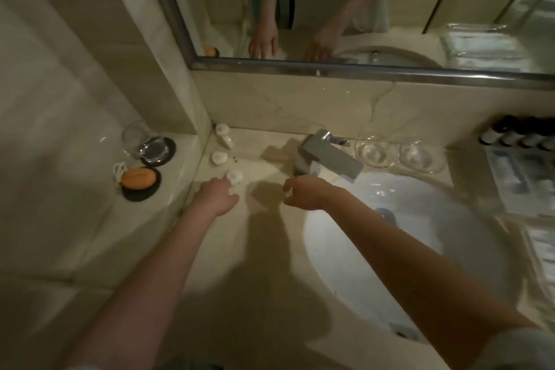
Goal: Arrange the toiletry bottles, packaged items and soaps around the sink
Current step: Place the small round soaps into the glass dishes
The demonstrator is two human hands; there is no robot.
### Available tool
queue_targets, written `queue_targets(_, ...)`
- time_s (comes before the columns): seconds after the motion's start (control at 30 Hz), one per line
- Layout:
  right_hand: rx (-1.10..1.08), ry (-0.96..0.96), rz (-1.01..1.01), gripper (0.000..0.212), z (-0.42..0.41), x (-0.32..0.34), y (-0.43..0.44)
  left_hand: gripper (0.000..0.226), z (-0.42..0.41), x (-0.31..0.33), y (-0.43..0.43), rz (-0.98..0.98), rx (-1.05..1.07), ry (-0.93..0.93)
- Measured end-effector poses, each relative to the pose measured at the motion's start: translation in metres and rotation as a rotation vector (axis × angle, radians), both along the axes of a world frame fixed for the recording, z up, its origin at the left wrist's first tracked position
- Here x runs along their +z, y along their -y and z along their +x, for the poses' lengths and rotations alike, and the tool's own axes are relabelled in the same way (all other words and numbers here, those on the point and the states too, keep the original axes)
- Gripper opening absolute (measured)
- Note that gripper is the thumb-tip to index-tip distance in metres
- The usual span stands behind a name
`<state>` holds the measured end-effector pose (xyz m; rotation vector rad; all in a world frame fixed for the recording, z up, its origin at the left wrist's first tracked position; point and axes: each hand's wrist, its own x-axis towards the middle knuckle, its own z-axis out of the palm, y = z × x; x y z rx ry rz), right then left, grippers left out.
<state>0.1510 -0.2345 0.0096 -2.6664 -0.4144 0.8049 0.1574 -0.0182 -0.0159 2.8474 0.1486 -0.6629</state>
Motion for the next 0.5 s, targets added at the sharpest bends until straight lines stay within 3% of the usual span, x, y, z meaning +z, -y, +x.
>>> queue_targets(0.23,0.052,0.028,-0.041,0.054,0.053,-0.026,-0.069,0.059,0.07,-0.009,-0.048,-0.054,0.005,0.041)
queue_targets(0.5,0.037,0.224,-0.042,0.057,0.079,-0.055,-0.124,0.062,0.108,-0.036,-0.047,-0.03,-0.075,0.032)
